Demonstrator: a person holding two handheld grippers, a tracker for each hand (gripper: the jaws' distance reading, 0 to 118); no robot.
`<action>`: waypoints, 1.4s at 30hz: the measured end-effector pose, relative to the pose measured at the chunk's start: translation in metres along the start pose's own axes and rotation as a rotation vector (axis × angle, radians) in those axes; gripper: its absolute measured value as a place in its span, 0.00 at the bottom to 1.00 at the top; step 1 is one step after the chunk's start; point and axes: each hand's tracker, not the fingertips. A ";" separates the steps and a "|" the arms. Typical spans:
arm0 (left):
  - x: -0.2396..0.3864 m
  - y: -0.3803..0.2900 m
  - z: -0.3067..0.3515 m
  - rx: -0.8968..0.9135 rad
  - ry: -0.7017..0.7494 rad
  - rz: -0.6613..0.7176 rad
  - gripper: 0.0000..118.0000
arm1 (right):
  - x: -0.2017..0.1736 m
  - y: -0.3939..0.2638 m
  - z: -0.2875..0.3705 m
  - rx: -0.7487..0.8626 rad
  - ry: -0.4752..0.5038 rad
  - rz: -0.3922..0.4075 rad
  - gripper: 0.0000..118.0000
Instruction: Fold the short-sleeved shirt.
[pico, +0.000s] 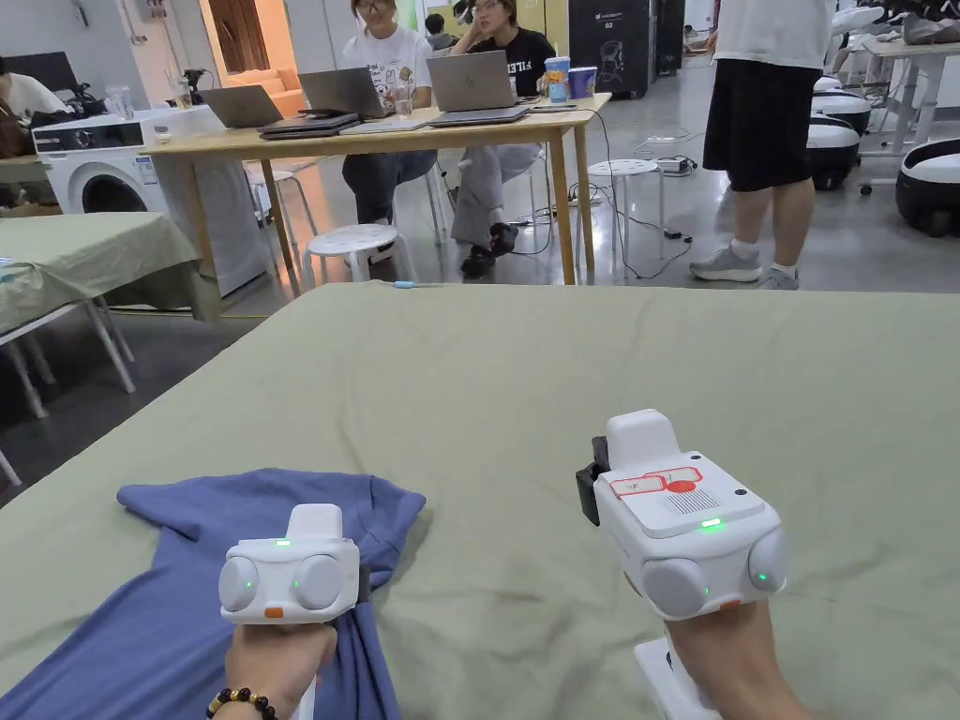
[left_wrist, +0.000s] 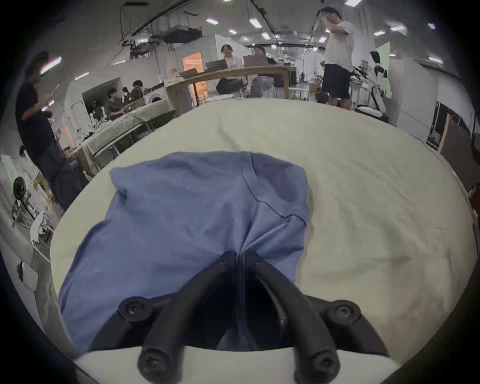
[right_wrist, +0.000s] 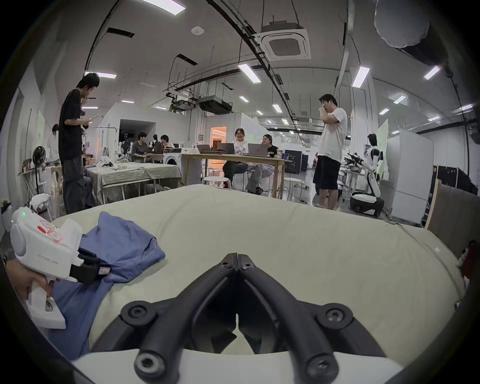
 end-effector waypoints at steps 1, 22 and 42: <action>0.002 0.001 0.003 0.019 0.003 -0.011 0.05 | 0.002 0.000 0.000 -0.001 -0.004 -0.001 0.00; 0.286 0.102 0.098 0.334 -0.446 -0.324 0.05 | 0.198 -0.010 0.119 0.016 -0.367 -0.043 0.00; 0.596 -0.048 0.164 0.162 -0.926 -0.647 0.09 | 0.361 -0.084 0.278 -0.098 -0.770 -0.172 0.00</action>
